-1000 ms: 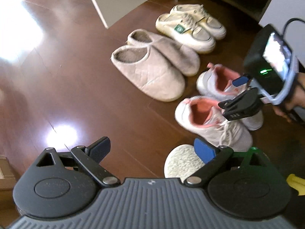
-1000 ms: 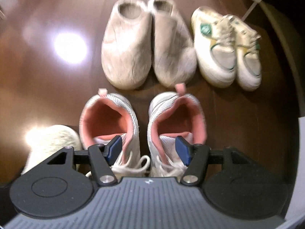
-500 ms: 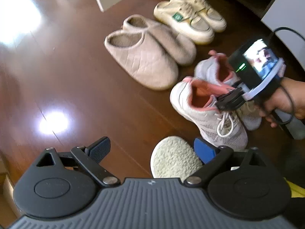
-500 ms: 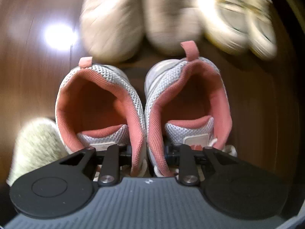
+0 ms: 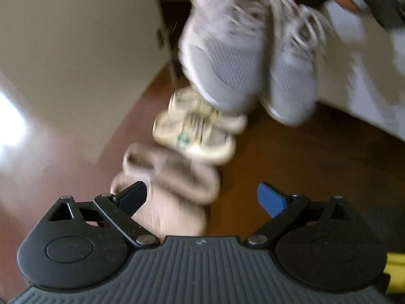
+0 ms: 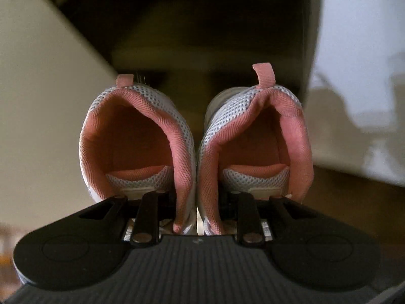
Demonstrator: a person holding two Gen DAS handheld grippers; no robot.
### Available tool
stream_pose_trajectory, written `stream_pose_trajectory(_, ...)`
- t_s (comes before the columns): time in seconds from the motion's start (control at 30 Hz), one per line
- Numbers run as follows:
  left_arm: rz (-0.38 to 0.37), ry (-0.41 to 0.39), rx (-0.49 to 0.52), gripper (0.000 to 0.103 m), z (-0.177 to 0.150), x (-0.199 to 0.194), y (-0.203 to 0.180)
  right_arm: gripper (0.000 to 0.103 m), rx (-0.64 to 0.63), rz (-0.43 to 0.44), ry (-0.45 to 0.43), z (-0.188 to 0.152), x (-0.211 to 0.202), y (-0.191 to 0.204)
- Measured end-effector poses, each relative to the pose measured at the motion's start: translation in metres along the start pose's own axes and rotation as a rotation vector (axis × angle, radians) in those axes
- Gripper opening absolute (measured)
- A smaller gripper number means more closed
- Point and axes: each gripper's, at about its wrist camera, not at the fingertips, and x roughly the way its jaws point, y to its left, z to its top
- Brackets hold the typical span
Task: Organize scattered shoes
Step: 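Carry the sneakers into the cabinet and set them on the shelf below the slippers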
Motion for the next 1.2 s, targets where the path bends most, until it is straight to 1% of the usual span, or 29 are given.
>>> stream_pose_trajectory(0.03, -0.019, -0.023, 0.002, 0.096, 0.012, 0.003, 0.001, 0.022, 0.004, -0.023, -0.027, 0.016, 0.001, 0.006)
stream_pose_trajectory(0.1, -0.055, -0.075, 0.026, 0.096, 0.037, 0.012, 0.000, 0.022, 0.014, -0.061, -0.053, 0.040, 0.005, 0.011)
stream_pose_trajectory(0.13, -0.076, -0.111, 0.060, 0.096, 0.053, 0.022, -0.002, 0.022, 0.022, -0.086, -0.058, 0.054, 0.012, 0.012)
stream_pose_trajectory(0.2, -0.102, -0.150, 0.121, 0.096, 0.076, 0.041, -0.009, 0.022, 0.065, -0.147, -0.048, 0.091, 0.035, 0.010)
stream_pose_trajectory(0.27, -0.128, -0.183, 0.182, 0.096, 0.098, 0.064, -0.017, 0.022, 0.080, -0.177, -0.037, 0.108, 0.049, 0.007)
stream_pose_trajectory(0.3, -0.139, -0.192, 0.190, 0.096, 0.105, 0.071, -0.019, 0.022, 0.092, -0.200, -0.026, 0.121, 0.061, 0.005)
stream_pose_trajectory(0.43, -0.206, -0.194, 0.103, 0.096, 0.136, 0.107, -0.029, 0.023, 0.098, -0.234, -0.011, 0.145, 0.079, 0.006)
stream_pose_trajectory(0.6, -0.218, -0.183, -0.007, 0.096, 0.162, 0.133, -0.033, 0.026, 0.076, -0.275, -0.013, 0.167, 0.093, 0.011)
stream_pose_trajectory(0.67, -0.228, -0.185, -0.007, 0.096, 0.170, 0.135, -0.033, 0.026, 0.054, -0.293, -0.020, 0.174, 0.096, 0.013)
stream_pose_trajectory(0.73, -0.228, -0.199, 0.025, 0.096, 0.174, 0.131, -0.035, 0.028, 0.012, -0.299, -0.029, 0.181, 0.099, 0.014)
stream_pose_trajectory(0.8, -0.232, -0.206, 0.060, 0.096, 0.180, 0.127, -0.038, 0.036, -0.045, -0.291, -0.039, 0.190, 0.101, 0.014)
stream_pose_trajectory(0.83, -0.245, -0.190, 0.071, 0.096, 0.185, 0.128, -0.038, 0.039, -0.059, -0.289, -0.044, 0.192, 0.101, 0.013)
stream_pose_trajectory(0.87, -0.254, -0.181, 0.079, 0.095, 0.187, 0.128, -0.038, 0.047, -0.083, -0.284, -0.061, 0.192, 0.099, 0.011)
stream_pose_trajectory(0.9, -0.258, -0.176, 0.083, 0.095, 0.188, 0.129, -0.038, 0.050, -0.113, -0.277, -0.081, 0.192, 0.097, 0.008)
stream_pose_trajectory(0.93, -0.265, -0.173, 0.091, 0.095, 0.190, 0.129, -0.036, 0.051, -0.142, -0.271, -0.102, 0.193, 0.095, 0.006)
stream_pose_trajectory(1.0, -0.266, -0.169, 0.120, 0.095, 0.190, 0.128, -0.035, 0.061, -0.223, -0.269, -0.168, 0.188, 0.085, 0.004)
stream_pose_trajectory(1.03, -0.266, -0.167, 0.133, 0.095, 0.191, 0.129, -0.035, 0.062, -0.265, -0.269, -0.203, 0.185, 0.080, 0.003)
stream_pose_trajectory(1.07, -0.264, -0.165, 0.153, 0.095, 0.192, 0.128, -0.033, 0.067, -0.309, -0.260, -0.250, 0.180, 0.072, 0.003)
stream_pose_trajectory(1.1, -0.261, -0.165, 0.164, 0.095, 0.193, 0.128, -0.033, 0.079, -0.335, -0.254, -0.282, 0.176, 0.065, 0.002)
stream_pose_trajectory(1.13, -0.260, -0.166, 0.179, 0.095, 0.194, 0.128, -0.033, 0.081, -0.356, -0.249, -0.307, 0.173, 0.059, 0.002)
stream_pose_trajectory(1.17, -0.260, -0.166, 0.202, 0.095, 0.195, 0.127, -0.033, 0.081, -0.374, -0.234, -0.341, 0.166, 0.047, 0.000)
stream_pose_trajectory(1.2, -0.261, -0.168, 0.218, 0.095, 0.195, 0.127, -0.033, 0.081, -0.382, -0.221, -0.356, 0.162, 0.040, -0.002)
